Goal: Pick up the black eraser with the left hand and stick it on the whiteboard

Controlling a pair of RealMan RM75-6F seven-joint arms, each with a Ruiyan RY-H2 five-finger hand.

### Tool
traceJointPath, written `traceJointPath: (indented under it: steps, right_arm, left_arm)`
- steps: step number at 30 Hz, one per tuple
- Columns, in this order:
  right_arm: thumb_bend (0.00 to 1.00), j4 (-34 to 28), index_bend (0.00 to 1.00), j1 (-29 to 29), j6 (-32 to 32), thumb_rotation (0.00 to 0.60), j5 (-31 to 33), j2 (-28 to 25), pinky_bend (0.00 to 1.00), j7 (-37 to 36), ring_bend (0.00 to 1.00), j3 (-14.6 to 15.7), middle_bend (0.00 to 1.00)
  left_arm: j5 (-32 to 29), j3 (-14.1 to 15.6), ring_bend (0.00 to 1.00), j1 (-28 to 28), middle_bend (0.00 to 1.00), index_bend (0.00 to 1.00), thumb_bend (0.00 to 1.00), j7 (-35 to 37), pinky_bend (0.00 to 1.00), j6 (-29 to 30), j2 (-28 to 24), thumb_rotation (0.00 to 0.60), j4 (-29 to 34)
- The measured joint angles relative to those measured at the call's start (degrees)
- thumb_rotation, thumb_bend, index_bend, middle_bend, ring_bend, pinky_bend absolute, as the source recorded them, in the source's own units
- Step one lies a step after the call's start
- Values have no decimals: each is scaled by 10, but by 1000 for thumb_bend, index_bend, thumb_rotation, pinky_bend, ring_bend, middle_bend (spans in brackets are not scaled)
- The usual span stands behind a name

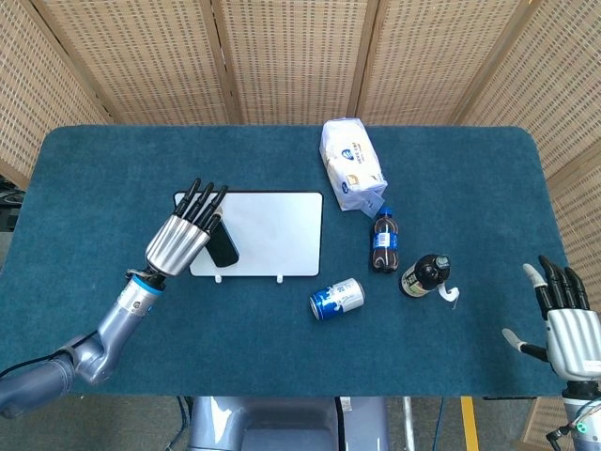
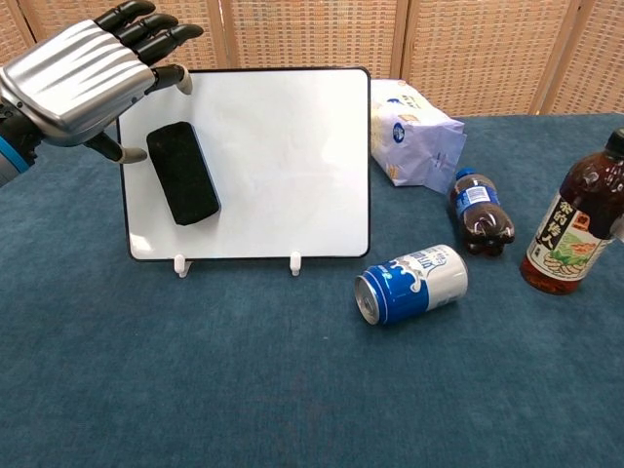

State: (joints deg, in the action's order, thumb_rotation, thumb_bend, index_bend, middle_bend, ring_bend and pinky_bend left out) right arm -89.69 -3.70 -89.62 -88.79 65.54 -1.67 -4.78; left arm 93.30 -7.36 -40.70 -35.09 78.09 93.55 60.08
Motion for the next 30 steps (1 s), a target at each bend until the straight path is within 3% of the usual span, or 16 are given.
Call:
traceJointPath:
  steps: [5, 16, 22, 30]
  right_arm:
    - [0, -2, 70, -2, 9, 600, 5, -2, 0, 3, 0, 1, 0]
    - [0, -7, 70, -2, 10, 600, 7, -1, 0, 15, 0, 1, 0]
    - [0, -11, 70, -3, 18, 600, 14, -1, 0, 25, 0, 1, 0]
    - [0, -15, 70, -4, 24, 600, 15, -1, 0, 41, 0, 4, 0]
  left_arm:
    - [-13, -9, 0, 11, 0, 275, 126, 29, 0, 13, -19, 581, 53]
    - [-60, -17, 0, 89, 0, 167, 111, 88, 0, 57, -143, 594, 289]
    - [-93, 13, 0, 160, 0, 135, 111, 109, 0, 76, -206, 592, 371]
    - [-111, 61, 0, 228, 0, 92, 111, 133, 0, 94, -230, 593, 401]
